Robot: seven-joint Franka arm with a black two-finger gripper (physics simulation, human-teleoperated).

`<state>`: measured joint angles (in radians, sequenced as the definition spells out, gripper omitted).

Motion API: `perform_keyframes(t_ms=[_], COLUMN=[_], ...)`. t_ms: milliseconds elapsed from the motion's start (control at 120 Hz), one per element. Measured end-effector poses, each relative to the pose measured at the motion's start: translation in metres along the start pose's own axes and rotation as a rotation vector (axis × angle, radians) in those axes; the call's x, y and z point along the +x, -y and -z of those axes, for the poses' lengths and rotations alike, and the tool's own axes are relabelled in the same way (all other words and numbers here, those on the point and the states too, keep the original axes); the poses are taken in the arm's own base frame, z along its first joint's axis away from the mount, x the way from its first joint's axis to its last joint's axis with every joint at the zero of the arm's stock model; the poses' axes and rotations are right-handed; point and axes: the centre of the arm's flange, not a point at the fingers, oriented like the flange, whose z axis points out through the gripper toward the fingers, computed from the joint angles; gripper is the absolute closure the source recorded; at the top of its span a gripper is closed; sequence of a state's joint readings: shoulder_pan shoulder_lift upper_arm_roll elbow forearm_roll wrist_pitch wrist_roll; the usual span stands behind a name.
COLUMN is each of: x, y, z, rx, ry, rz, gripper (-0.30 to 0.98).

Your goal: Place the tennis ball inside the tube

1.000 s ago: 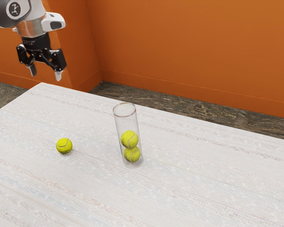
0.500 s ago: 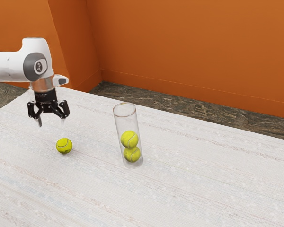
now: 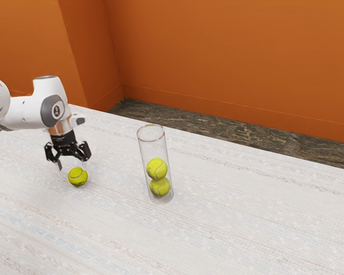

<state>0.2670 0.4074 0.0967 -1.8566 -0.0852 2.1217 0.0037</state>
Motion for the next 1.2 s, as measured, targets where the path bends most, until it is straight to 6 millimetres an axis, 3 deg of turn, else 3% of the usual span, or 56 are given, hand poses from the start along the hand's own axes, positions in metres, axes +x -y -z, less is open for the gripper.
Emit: perform_keyframes(t_ms=[400,600,833,992,1100,1200], x=[0.003,0.006,0.006,0.006,0.003,-0.009], y=[0.002,0.001,0.001,0.0,-0.01,-0.031], z=[-0.036,-0.042,-0.041,-0.04,-0.018,0.038], rx=[-0.01,-0.015,-0.03,-0.028,-0.027,-0.024], ry=[-0.008,-0.01,-0.014,-0.017,-0.044,-0.096], rz=[-0.055,-0.071,-0.078,-0.084,-0.102,-0.133], gripper=[0.0,0.0,0.21,0.29,0.36,0.41])
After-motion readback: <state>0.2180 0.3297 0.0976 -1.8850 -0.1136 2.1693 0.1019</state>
